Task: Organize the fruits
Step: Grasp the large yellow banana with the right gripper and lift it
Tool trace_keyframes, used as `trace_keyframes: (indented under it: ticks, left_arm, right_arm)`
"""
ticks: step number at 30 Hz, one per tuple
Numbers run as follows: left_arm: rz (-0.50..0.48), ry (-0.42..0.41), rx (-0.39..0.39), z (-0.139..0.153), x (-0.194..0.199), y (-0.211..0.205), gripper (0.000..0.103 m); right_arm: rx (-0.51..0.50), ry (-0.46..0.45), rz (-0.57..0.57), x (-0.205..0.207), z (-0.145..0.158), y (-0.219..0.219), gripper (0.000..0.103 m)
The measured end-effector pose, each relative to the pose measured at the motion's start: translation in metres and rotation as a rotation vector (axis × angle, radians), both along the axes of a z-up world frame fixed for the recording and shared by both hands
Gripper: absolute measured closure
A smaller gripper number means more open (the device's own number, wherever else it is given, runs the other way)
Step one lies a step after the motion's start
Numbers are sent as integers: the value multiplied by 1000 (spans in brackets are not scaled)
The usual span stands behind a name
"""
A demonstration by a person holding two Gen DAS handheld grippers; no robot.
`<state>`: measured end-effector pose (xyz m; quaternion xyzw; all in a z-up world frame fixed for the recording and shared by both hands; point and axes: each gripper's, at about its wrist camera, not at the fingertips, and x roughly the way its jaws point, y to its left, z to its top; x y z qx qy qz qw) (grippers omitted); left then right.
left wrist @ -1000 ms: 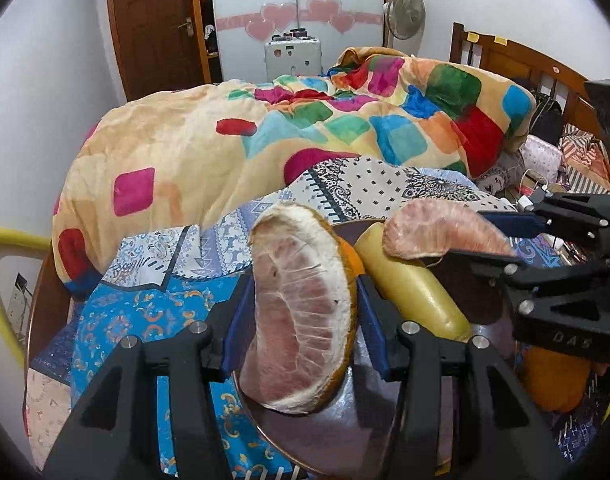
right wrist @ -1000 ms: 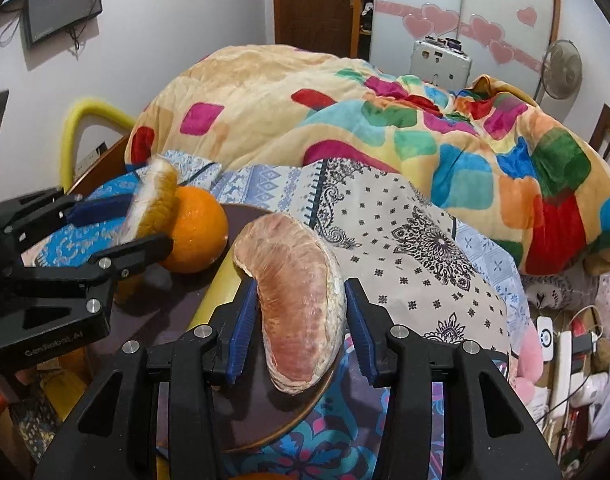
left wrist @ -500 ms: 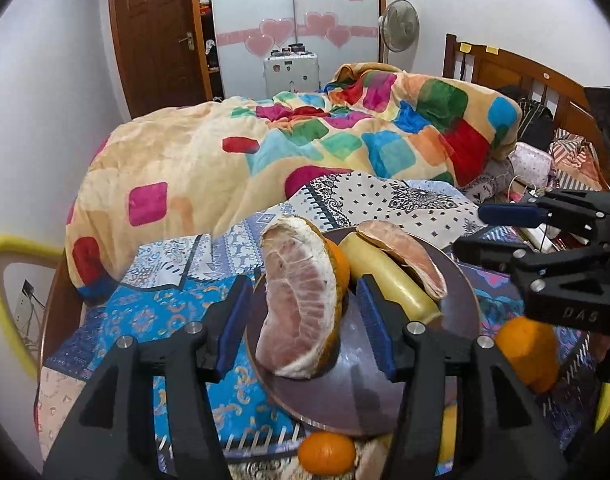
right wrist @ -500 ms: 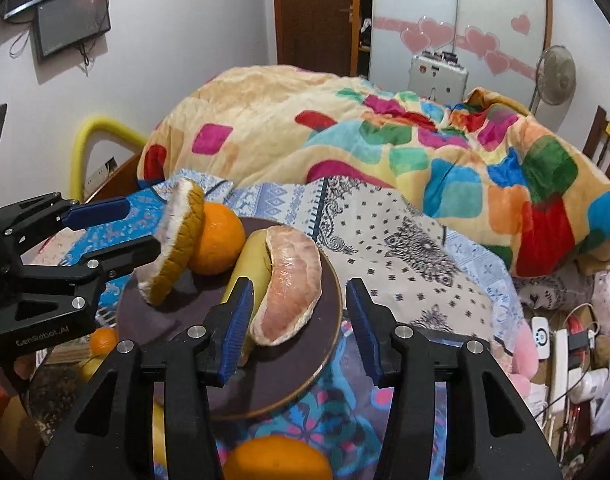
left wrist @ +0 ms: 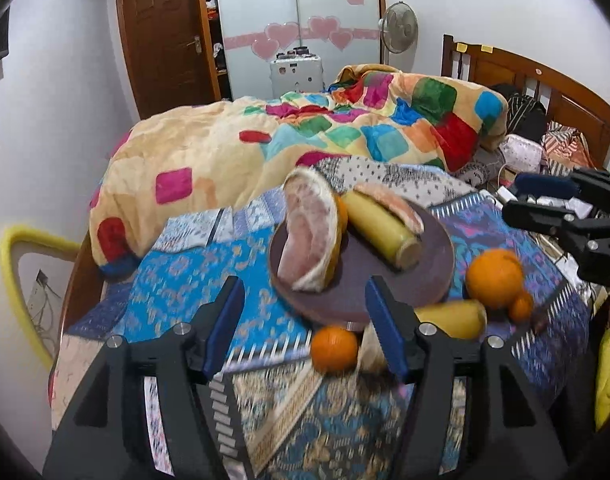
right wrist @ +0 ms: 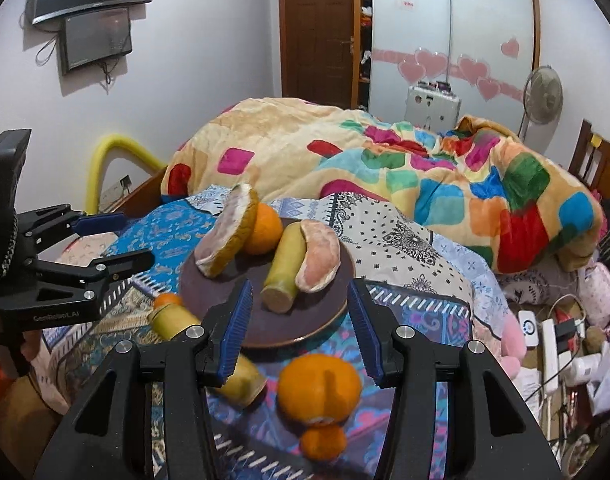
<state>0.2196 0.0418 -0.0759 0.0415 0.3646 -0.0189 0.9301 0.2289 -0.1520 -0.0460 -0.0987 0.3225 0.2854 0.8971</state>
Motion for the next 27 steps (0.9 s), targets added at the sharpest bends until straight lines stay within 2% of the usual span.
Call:
trace_keyframes:
  ticks: [2,8,10,14,18,20,25,27]
  left_arm:
    - [7,11,-2,-5,-12,5,40]
    - [23,53,-4,-25,-45,20,39]
    - [29,62,-12,-31,-54,27,39]
    - [44,72,-4,-41,-65,40,37]
    - [51,94,-29,-50,-67,53,37]
    - [54,104,-50,-54,-66,57,37]
    - [60,111,-80,-63,-62,63,37]
    - [60,114,-83,-66,-59,63,37]
  right_arm:
    - [-10,-23,0,-11,-3,4,47]
    - [-13,-4,50,-32,-23,25,44]
    - [-8,10,67,-34,-31,34,35]
    - [-34,42,93,-39,-49,53,34]
    - [-90,49,118,-40,-63,73,34]
    - [-120,24,118,-42,-68,79,25]
    - [-173,15,98,-32,-78,88,24]
    - [-180,16,97,-28,-79,89,28]
